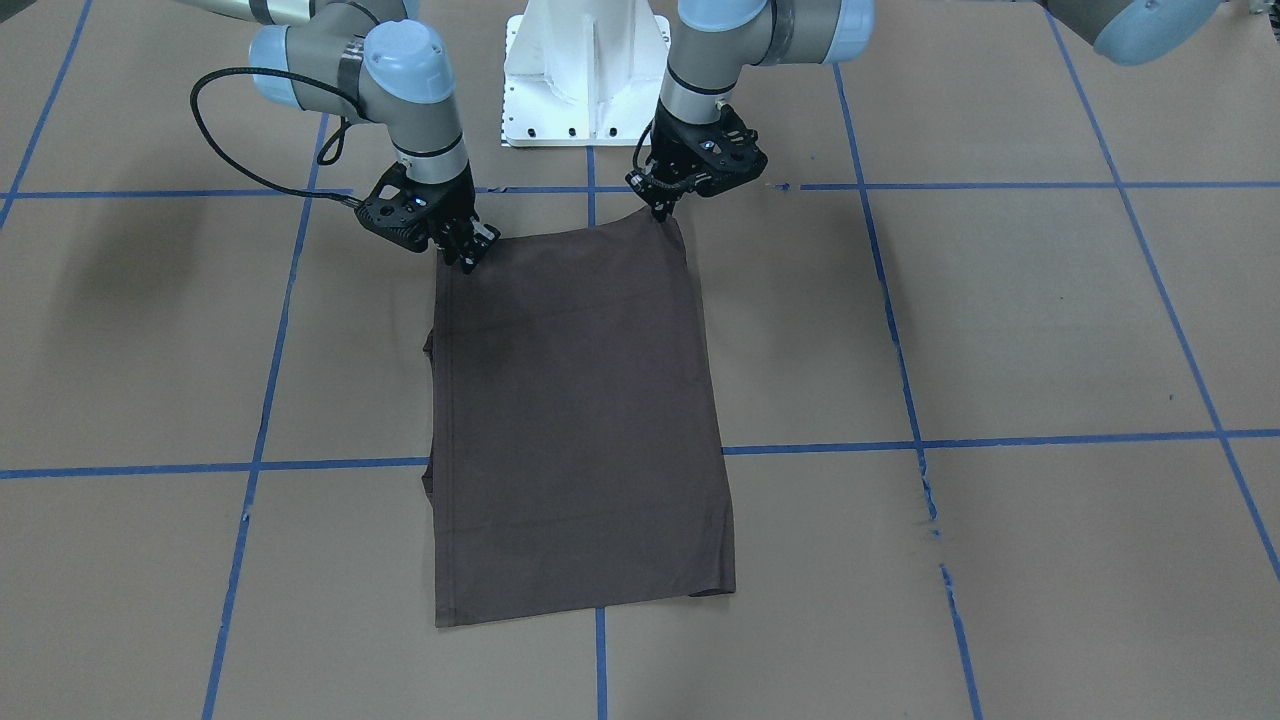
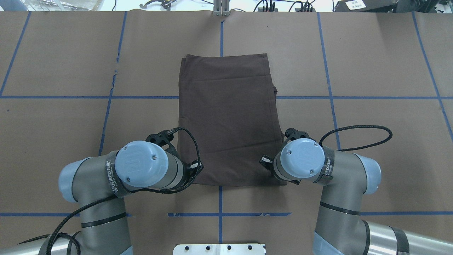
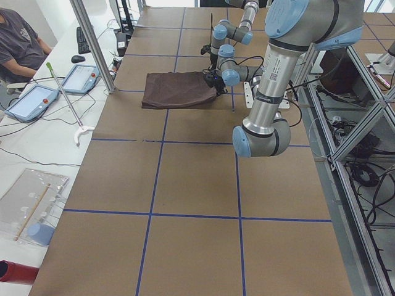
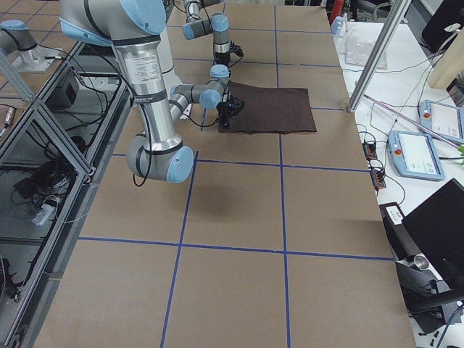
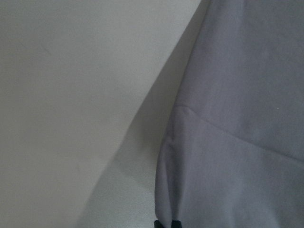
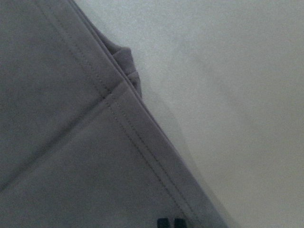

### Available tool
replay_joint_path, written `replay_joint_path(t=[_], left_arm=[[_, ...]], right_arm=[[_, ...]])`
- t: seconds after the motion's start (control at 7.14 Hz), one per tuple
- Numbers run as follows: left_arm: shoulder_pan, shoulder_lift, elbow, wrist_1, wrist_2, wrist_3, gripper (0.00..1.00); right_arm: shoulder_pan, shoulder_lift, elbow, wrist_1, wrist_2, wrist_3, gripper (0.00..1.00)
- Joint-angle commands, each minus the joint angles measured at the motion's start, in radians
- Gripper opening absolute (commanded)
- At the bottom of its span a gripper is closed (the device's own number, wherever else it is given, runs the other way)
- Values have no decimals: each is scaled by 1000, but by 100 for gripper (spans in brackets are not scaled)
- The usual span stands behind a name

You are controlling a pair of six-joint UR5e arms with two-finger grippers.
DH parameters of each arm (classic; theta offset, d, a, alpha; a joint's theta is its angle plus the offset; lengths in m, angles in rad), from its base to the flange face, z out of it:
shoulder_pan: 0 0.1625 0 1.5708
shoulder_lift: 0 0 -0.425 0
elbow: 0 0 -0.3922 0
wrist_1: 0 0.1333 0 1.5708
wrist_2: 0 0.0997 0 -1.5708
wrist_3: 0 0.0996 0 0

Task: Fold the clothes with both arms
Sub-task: 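Grasp the near corners of the shirt with both grippers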

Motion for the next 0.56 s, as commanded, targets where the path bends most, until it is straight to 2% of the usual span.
replay_joint_path(t=[0.0, 0.42], left_arm=[[0, -1, 0, 0, 0, 0, 0], [0, 1, 0, 0, 0, 0, 0]], right_arm=[[2, -1, 0, 0, -1, 2, 99], [2, -7, -1, 0, 2, -2, 100]])
